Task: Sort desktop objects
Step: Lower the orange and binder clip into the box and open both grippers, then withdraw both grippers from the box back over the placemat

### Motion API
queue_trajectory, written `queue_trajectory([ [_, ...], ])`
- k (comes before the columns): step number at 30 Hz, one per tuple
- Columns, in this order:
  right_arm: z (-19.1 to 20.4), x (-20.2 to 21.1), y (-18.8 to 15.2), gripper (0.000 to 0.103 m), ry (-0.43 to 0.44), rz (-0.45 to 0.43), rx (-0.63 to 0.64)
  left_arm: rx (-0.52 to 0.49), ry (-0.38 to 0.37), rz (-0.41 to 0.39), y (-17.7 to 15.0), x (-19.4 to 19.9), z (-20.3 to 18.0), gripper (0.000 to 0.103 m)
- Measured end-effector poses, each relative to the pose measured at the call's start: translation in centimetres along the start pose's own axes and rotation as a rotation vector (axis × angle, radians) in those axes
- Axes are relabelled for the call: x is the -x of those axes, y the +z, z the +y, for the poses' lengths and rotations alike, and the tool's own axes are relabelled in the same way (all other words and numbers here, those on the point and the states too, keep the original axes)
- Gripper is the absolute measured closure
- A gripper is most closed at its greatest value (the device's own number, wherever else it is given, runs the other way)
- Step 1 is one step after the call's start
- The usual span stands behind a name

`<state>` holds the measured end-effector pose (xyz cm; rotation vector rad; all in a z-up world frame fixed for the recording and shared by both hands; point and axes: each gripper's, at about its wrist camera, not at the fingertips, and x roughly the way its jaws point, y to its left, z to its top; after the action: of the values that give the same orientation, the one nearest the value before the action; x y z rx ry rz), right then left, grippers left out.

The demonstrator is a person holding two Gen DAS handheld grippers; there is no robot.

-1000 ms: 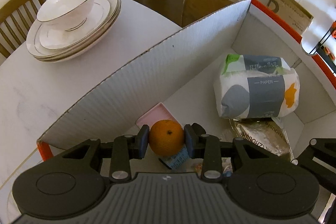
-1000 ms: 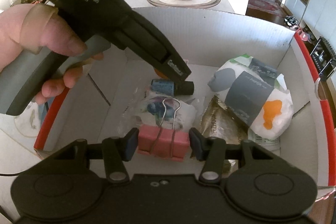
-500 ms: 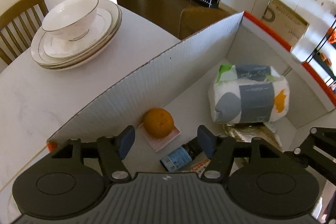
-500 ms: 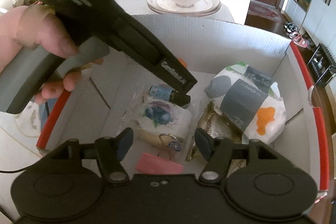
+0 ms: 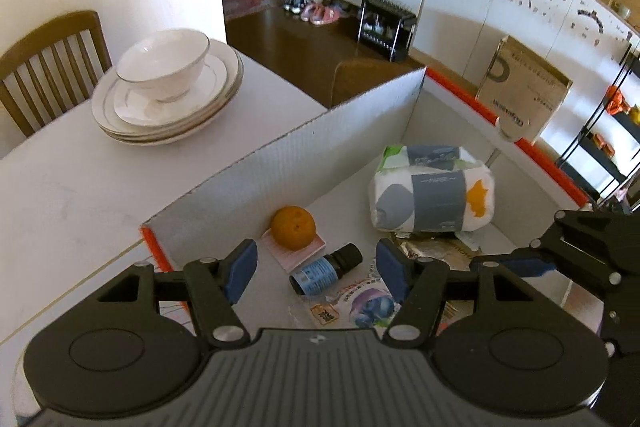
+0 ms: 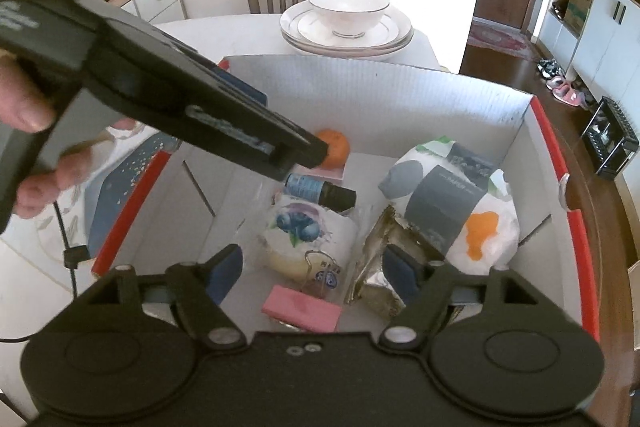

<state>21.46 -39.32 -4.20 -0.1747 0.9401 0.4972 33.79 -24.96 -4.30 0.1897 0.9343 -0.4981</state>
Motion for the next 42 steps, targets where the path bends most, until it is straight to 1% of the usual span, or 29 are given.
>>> queue_trajectory([
  [2,0.1,0.4,0.0,0.021,0.002,-0.011,0.000,0.007,0.000,-0.021,-0.1,0.7,0.0,0.038],
  [5,0.2,0.8,-0.1,0.020,0.004,-0.027,0.008,0.017,0.001,-0.048,-0.6,2.2,-0.2,0.038],
  [11,0.4,1.7,-0.3,0.009,0.003,-0.065,-0.005,0.032,-0.005,-0.091,-2.0,4.8,-0.3,0.038],
  [14,0.9,2.3,-0.5,0.008,-0.005,-0.085,-0.009,0.029,-0.007,-0.108,-2.7,6.0,-0.1,0.038],
  [16,1.1,2.8,-0.5,0.003,-0.005,-0.103,-0.023,0.021,-0.009,-0.120,-3.3,6.9,0.0,0.037],
  [21,2.1,3.8,-0.6,0.002,-0.010,-0.144,-0.063,0.006,-0.016,-0.148,-4.9,8.9,0.7,0.033],
  [24,3.0,4.3,-0.7,0.001,-0.012,-0.164,-0.083,0.012,-0.013,-0.164,-6.0,10.0,1.5,0.027],
  [27,4.1,4.7,-0.6,0.001,-0.018,-0.184,-0.097,0.018,0.005,-0.189,-7.2,11.1,2.5,0.022],
  [30,5.6,5.1,-0.6,0.001,-0.016,-0.214,-0.110,0.017,0.022,-0.216,-8.2,12.4,3.6,0.021],
  [32,6.6,5.3,-0.6,0.001,-0.022,-0.228,-0.114,0.023,0.019,-0.223,-8.9,13.1,4.4,0.020],
  [34,7.7,5.3,-0.6,0.001,-0.026,-0.235,-0.118,0.032,0.015,-0.231,-9.5,13.8,5.3,0.015],
  [40,11.1,4.9,-0.6,0.001,-0.040,-0.240,-0.119,0.058,0.009,-0.251,-11.5,15.5,8.0,0.014],
  [41,11.8,4.9,-0.6,0.001,-0.043,-0.240,-0.114,0.061,0.010,-0.255,-11.8,15.7,8.4,0.013],
  [42,12.5,5.0,-0.5,0.001,-0.044,-0.245,-0.105,0.067,0.015,-0.264,-12.2,16.0,8.8,0.007],
])
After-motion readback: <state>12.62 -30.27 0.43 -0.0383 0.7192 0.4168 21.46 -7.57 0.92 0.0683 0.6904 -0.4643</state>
